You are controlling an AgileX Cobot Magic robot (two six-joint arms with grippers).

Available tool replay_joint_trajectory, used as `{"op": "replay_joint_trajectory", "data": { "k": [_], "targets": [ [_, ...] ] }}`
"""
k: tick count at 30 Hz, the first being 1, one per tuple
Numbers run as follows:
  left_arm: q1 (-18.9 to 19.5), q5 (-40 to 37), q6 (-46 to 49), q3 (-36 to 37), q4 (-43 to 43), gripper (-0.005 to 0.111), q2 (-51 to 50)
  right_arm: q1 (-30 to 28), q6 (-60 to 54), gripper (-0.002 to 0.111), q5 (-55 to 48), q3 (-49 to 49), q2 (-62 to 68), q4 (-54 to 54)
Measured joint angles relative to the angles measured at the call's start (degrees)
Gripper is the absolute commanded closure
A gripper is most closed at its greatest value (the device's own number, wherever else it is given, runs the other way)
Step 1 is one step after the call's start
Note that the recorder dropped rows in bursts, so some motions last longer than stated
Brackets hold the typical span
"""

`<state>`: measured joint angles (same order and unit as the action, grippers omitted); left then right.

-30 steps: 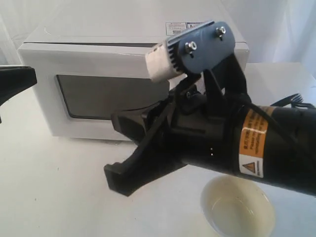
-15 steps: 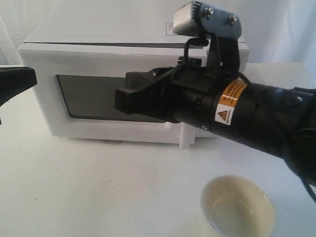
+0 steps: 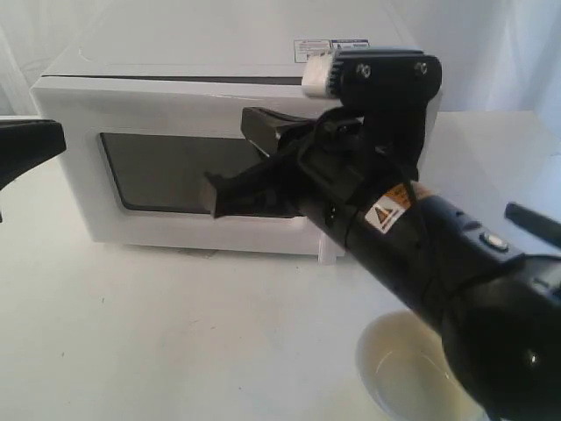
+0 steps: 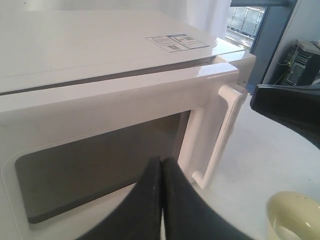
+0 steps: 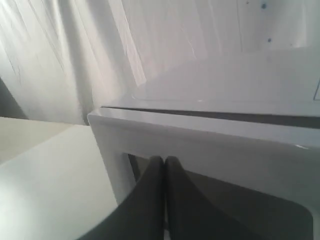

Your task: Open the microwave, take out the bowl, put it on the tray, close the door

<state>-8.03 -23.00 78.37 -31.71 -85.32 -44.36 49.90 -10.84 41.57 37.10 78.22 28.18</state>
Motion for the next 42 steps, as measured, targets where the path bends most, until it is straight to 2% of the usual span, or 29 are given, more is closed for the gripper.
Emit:
{"op": "replay_joint_trajectory", "data": {
  "k": [4,12,15,21,29,42],
  "targets": [
    [0.0,0.0,0.0,0.0,0.0,0.107,0.0,3.1,-3.1,0.108,11.61,-2.46,3.17,2.01],
    [0.0,-0.1,0.0,0.0,0.0,0.107,0.0,3.49,-3.89,0.108,25.97,-3.01,12.81,7.52],
    [0.0,-0.32,0.0,0.0,0.0,0.107,0.0,3.49,-4.11,0.108,27.01,-2.11,16.58,11.33],
    [0.0,-1.36,-0.11,0.51,0.0,0.107,0.0,2.09,-10.11,0.108,27.5,4.65,22.15,12.12],
    [0.0,0.1,-0.23,2.55,-0.26,0.107,0.0,-2.6,-10.33,0.108,27.71,8.73,26.37,11.76],
    [0.0,0.1,-0.23,2.55,-0.26,0.107,0.0,-4.17,-10.33,0.108,27.05,12.98,28.24,10.87]
  ]
}}
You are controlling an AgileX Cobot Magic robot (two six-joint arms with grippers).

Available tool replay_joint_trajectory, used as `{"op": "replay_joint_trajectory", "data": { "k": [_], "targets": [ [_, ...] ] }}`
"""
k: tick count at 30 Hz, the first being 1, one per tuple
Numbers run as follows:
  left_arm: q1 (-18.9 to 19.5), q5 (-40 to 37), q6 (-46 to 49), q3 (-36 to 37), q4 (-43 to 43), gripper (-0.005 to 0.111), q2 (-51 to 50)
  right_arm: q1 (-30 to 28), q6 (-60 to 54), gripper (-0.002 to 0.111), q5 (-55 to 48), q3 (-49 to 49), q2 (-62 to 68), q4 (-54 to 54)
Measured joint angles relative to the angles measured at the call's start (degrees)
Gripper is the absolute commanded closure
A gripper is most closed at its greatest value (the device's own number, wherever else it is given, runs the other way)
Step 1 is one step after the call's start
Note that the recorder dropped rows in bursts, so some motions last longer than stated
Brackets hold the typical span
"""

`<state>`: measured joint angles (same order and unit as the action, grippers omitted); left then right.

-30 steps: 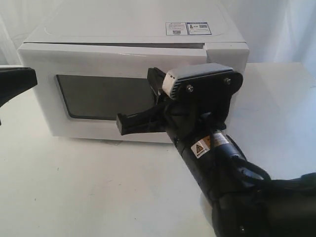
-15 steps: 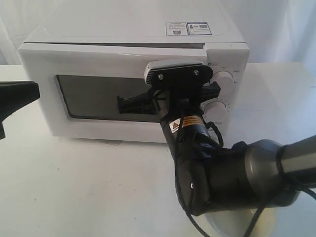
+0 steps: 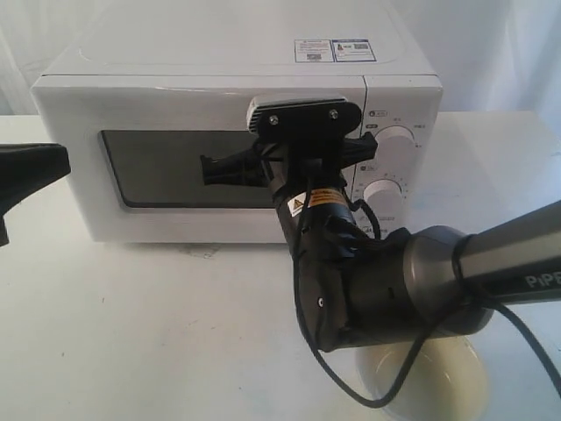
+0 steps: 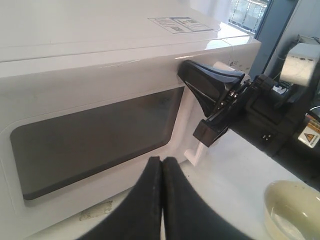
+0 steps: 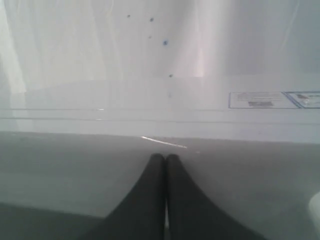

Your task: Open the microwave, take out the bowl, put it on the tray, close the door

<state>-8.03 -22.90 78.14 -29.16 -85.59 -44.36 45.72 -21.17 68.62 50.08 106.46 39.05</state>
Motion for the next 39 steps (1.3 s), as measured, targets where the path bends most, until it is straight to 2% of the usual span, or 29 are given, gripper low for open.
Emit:
{"op": "replay_joint_trajectory", "data": {
  "k": [23,32,39],
  "targets": [
    [0.0,1.18,0.0,0.02,-0.22,0.107,0.0,1.3,0.0,0.108,0.64,1.4,0.72,1.55],
    [0.0,1.3,0.0,0.02,-0.56,0.107,0.0,5.56,-5.8,0.108,0.68,-0.02,-0.01,4.29],
    [0.0,1.18,0.0,0.02,-0.56,0.107,0.0,7.91,-7.64,0.108,0.57,-1.76,-2.85,10.43]
  ]
}}
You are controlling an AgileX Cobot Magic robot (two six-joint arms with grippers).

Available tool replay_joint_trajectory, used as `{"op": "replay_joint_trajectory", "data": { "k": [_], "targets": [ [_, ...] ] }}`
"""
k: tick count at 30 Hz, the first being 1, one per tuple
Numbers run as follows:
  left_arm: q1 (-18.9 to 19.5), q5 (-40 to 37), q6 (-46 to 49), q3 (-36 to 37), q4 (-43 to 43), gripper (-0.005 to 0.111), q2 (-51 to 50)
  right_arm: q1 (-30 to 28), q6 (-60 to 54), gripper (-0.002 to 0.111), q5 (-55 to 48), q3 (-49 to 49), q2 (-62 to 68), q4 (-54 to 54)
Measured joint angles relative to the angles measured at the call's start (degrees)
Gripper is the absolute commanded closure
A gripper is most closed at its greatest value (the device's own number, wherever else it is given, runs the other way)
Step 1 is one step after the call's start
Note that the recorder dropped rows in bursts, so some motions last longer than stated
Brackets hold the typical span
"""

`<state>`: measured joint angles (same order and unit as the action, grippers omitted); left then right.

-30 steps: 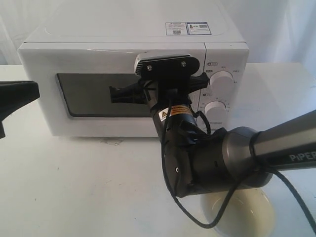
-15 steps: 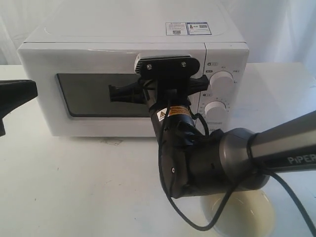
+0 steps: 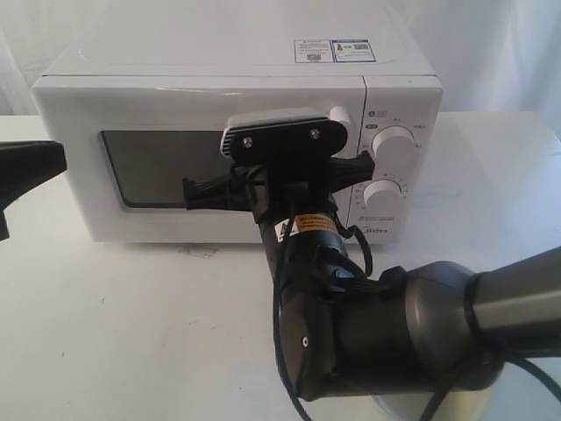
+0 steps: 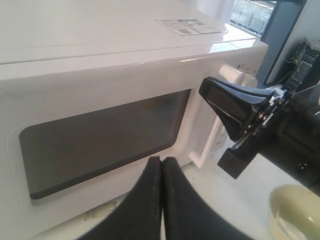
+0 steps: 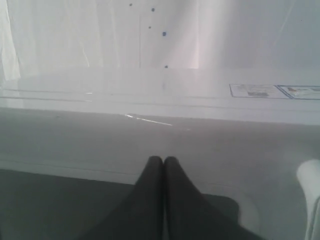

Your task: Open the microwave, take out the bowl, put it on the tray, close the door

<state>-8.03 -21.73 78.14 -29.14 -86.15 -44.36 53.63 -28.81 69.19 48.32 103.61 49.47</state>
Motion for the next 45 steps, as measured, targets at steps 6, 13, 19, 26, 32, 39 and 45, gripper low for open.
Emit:
{"op": "replay_joint_trajectory", "data": {
  "k": [6,13,19,26,32,39,45],
  "targets": [
    [0.0,-1.16,0.0,0.0,0.0,0.107,0.0,0.03,-0.22,0.108,0.0,-0.22,-0.12,4.23],
    [0.0,-1.29,0.0,0.0,0.0,0.107,0.0,0.03,-0.22,0.108,0.0,-0.22,-0.12,4.59],
    [0.0,-1.29,0.0,0.0,0.0,0.107,0.0,0.03,-0.22,0.108,0.0,-0.22,-0.12,4.59],
    [2.57,-1.24,-0.67,0.1,3.45,0.107,9.25,0.03,-0.22,0.108,0.0,-0.22,-0.12,4.59],
    [4.87,-6.09,-3.09,0.1,5.81,0.107,26.47,0.03,-0.22,0.108,0.0,-0.22,-0.12,4.59],
    [4.87,-14.71,-4.54,0.1,9.49,0.107,33.35,0.03,-0.22,0.108,0.0,-0.22,-0.12,4.59],
    [4.87,-16.72,-14.52,0.1,12.51,0.107,33.57,0.03,-0.22,0.108,0.0,-0.22,-0.12,4.59]
  ]
}}
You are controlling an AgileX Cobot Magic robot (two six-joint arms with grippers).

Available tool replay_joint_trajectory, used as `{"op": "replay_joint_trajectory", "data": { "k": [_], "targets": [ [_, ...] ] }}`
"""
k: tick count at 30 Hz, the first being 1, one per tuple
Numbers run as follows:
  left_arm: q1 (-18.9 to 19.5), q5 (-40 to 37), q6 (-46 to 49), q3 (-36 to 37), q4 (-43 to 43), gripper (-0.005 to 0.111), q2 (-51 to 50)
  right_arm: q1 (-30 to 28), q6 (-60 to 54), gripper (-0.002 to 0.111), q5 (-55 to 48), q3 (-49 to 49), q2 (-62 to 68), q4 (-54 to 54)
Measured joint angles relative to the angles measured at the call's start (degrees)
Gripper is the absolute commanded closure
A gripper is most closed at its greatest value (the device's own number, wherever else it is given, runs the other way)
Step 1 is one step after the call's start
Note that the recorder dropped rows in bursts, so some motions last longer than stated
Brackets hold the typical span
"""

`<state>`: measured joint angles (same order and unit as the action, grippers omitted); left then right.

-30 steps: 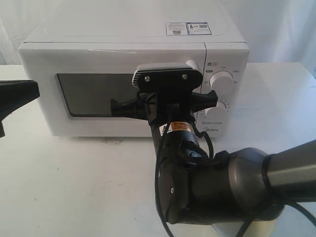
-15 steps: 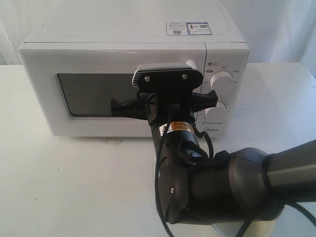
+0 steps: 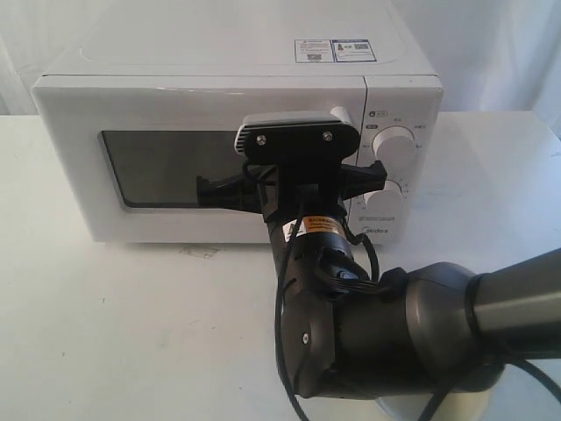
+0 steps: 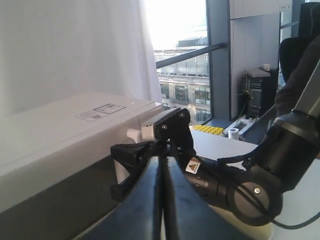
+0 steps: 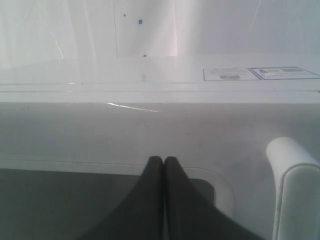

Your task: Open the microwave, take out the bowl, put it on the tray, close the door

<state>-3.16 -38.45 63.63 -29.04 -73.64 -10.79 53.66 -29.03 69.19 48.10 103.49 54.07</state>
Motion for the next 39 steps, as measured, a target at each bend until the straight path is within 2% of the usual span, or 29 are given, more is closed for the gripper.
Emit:
{"op": "replay_joint_trajectory", "data": {
  "k": [6,15,25,29,36,39],
  "targets": [
    [0.0,1.05,-9.27,1.6,0.03,0.107,1.82,0.0,0.0,0.108,0.0,0.0,0.0,0.0],
    [1.72,7.6,-10.71,4.96,1.82,0.107,10.05,0.0,0.0,0.108,0.0,0.0,0.0,0.0],
    [1.72,15.64,-13.52,15.26,4.01,0.107,10.44,0.08,0.0,0.108,0.0,0.0,0.0,0.0],
    [1.72,22.04,-25.25,18.87,15.0,0.107,10.44,0.08,0.0,0.108,0.0,0.0,0.0,0.0],
    [1.72,26.11,-57.51,20.76,51.04,0.107,10.44,0.08,0.0,0.108,0.0,0.0,0.0,0.0],
    [1.72,26.2,-66.02,20.88,60.43,0.107,10.44,0.08,0.39,0.108,0.0,0.0,0.0,0.0]
  ]
}}
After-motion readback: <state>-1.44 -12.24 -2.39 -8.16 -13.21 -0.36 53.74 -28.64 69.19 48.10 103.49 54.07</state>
